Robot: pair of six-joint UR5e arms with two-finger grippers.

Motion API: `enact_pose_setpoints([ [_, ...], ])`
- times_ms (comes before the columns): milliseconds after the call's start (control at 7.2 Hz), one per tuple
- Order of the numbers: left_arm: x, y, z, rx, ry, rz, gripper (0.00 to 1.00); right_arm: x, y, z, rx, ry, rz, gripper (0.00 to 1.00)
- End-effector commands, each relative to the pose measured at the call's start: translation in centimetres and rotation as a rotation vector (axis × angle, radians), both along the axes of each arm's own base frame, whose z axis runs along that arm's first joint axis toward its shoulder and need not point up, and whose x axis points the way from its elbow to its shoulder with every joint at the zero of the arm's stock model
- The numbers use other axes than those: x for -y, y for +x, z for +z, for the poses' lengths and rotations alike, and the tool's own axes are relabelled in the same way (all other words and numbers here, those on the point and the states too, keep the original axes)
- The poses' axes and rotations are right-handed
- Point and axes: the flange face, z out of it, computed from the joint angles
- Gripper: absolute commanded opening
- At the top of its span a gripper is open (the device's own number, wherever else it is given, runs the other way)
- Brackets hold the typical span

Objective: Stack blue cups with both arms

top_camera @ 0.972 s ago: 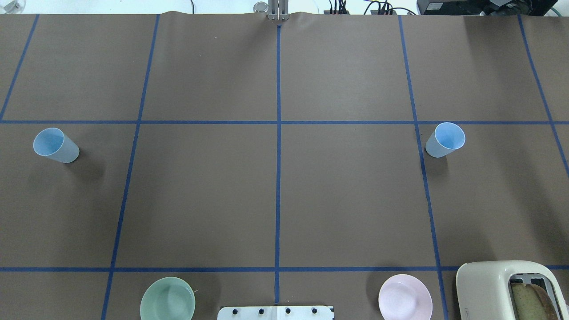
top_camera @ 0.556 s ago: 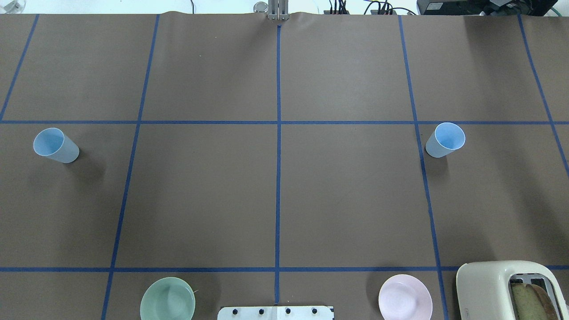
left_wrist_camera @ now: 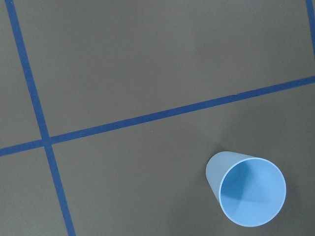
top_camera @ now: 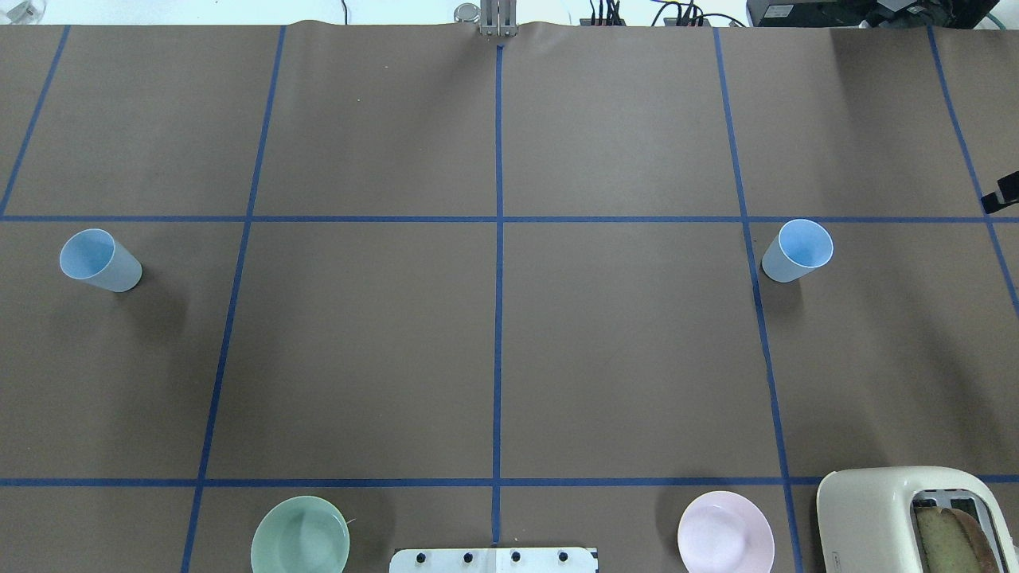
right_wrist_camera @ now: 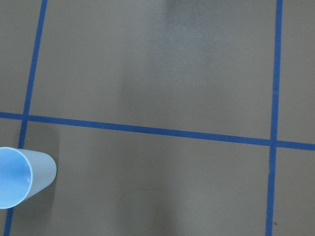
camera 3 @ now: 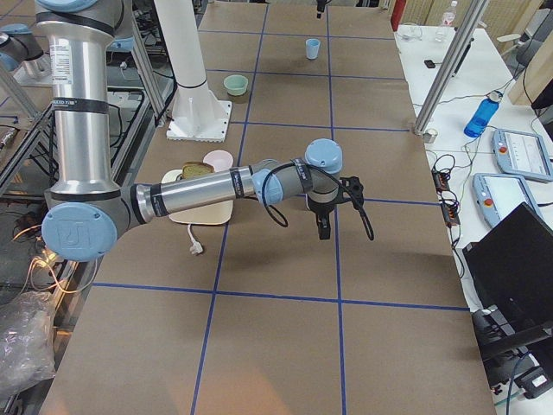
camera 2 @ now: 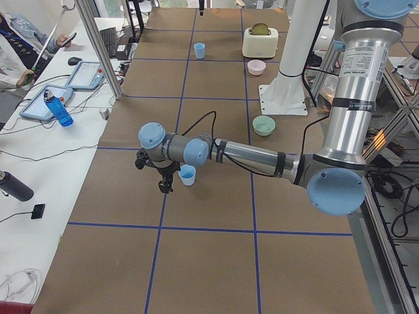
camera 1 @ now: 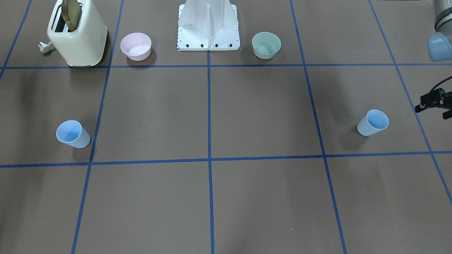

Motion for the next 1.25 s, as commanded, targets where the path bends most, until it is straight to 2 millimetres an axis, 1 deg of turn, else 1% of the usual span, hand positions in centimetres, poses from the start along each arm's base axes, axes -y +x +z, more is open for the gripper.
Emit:
enact_pose_setpoints([
  [0,0.1,0.3,1.1,0.000,-0.002,0.004,0.98,-1.3,-5.4,-2.5,0.020,0.048,-0.112,0.99],
  [139,0.0,1.2,1.2,-0.004,-0.006,0.016,0.98,-1.7,-6.9,-3.2,0.027,0.047,-0.130,0.99],
  [278,0.0,1.8,0.9,-0.009,-0.020,-0.004,0.98,-1.9,-8.4,-3.5,0.030,0.067,-0.148,0.99],
  [417,-0.1,2.9,0.8,-0.013,-0.024,-0.020,0.98,-2.1,-9.3,-3.6,0.030,0.070,-0.168,0.98],
  [556,-0.4,3.9,0.7,-0.016,-0.022,-0.027,0.98,-1.4,-10.0,-4.3,0.033,0.082,-0.173,0.98],
  [694,-0.4,4.1,1.0,-0.023,-0.013,-0.035,0.98,-0.7,-10.8,-4.9,0.036,0.093,-0.180,0.99],
  [833,-0.3,4.9,1.5,-0.028,-0.020,-0.044,0.98,0.3,-11.4,-5.1,0.032,0.098,-0.180,0.99],
  [972,-0.5,6.1,1.3,-0.040,-0.022,-0.059,0.97,1.6,-12.1,-5.2,0.021,0.104,-0.176,0.99],
  [1111,-0.6,7.2,2.6,-0.045,-0.019,-0.048,0.97,2.0,-12.4,-5.2,0.020,0.103,-0.178,0.99],
])
